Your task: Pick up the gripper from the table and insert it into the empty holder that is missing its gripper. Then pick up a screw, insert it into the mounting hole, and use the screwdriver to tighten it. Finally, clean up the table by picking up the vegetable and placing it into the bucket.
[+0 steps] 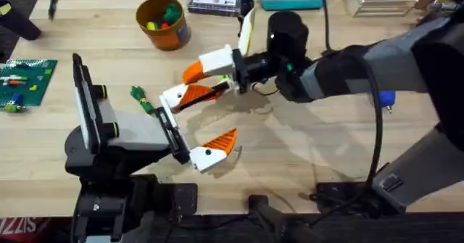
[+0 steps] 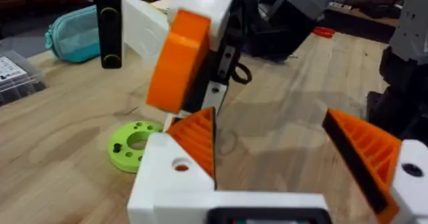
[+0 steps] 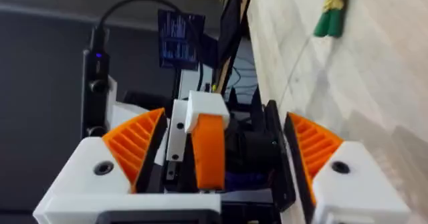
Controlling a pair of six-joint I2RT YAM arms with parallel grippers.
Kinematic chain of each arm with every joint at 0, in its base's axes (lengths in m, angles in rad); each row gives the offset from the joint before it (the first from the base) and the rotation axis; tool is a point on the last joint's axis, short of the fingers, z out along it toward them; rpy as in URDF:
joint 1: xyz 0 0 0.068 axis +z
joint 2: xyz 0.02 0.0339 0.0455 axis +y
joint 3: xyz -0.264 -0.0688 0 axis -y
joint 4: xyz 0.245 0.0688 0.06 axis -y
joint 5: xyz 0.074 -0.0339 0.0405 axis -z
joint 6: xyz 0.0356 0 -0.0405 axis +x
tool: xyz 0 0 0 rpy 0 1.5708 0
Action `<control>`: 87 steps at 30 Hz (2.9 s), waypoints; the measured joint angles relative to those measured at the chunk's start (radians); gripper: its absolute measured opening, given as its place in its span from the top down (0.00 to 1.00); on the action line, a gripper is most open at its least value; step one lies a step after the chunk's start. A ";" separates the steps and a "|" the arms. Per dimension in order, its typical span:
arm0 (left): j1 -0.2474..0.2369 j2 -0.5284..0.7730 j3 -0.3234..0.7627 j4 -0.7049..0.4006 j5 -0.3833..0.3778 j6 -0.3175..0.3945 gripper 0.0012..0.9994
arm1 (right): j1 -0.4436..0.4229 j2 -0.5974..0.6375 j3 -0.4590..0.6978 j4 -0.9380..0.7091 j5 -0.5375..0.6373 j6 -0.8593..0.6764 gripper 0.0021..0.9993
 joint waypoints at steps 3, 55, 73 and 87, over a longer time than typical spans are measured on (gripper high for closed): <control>0.000 0.000 0.000 0.000 0.001 0.000 0.01 | -0.043 -0.008 0.000 -0.076 -0.016 -0.004 0.01; 0.000 0.000 0.000 -0.001 0.007 0.003 0.01 | -0.131 -0.468 0.198 -1.333 0.675 -1.563 0.15; 0.000 0.000 0.000 -0.001 0.007 0.004 0.01 | 0.000 -0.158 0.198 -1.098 0.784 -1.638 0.43; 0.000 0.000 0.000 -0.001 0.007 0.004 0.01 | 0.038 -0.158 0.198 -1.031 0.901 -1.695 0.45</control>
